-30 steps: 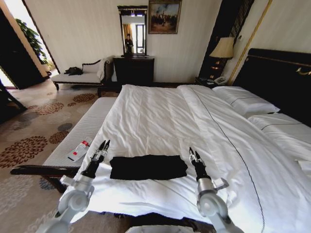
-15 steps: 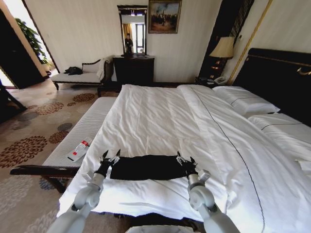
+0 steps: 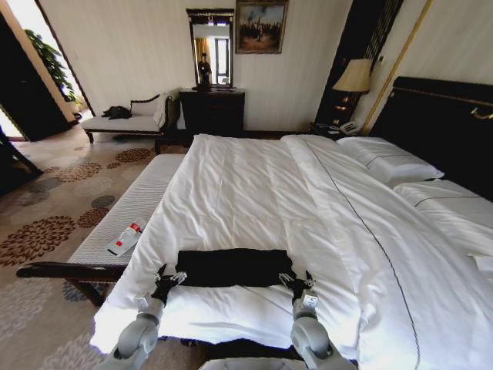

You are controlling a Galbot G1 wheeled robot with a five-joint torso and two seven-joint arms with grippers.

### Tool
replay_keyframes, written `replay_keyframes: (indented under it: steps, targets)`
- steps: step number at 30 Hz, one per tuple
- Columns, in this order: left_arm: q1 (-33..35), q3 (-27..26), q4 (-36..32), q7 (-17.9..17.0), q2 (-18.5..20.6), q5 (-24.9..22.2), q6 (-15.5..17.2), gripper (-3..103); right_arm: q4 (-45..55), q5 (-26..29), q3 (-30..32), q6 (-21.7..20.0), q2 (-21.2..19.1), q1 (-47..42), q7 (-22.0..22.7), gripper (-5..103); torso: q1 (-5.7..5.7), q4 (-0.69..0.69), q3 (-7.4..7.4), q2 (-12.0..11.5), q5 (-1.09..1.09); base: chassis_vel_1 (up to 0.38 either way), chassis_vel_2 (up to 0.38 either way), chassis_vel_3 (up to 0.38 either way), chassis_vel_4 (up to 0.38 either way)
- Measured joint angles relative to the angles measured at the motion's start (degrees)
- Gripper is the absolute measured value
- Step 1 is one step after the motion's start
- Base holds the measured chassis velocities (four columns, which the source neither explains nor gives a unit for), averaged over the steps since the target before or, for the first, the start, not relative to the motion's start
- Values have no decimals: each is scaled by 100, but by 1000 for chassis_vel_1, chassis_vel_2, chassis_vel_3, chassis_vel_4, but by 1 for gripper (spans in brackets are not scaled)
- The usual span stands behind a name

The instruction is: Fold the clothes on the bed.

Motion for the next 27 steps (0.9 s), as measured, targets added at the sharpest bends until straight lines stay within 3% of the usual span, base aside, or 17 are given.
replay_keyframes:
  steps: [3,5,6,7,10,19,27]
  targets:
    - [99,-249,-271,-72,-25,-102,-114,100,300,450,283,151,59,-146,-1,100,0,1,0,0,1,0,0,0,0]
    - [158,-555,-550,-94,-104,-312,-133,100,661,1182,505,165,73,-361,-19,100,0,-1,0,0,0,0,0,0,0]
    - [188,-834,-796,-134,-214,-523,-93,100,988,2016,607,56,67,-553,-20,100,0,0,-1,0,-1,0,0,0,0]
    - [188,-834,-796,-134,-214,-523,-93,100,988,2016,607,56,67,-553,-20,100,0,0,-1,0,-1,0,0,0,0]
    - [256,-1215,-1197,-247,-373,-777,37,100,1215,2760,616,-68,92,-739,3,100,-1,-1,0,0,0,0,0,0,0]
    - [400,-1876,-1694,-356,-925,-871,202,100,1082,3436,374,-372,355,-679,3,100,0,1,-1,0,-1,0,0,0,0]
    - [423,-2040,-2095,-360,-1243,-1196,337,100,894,3499,263,-338,471,-613,-122,100,0,0,0,0,0,0,0,0,0]
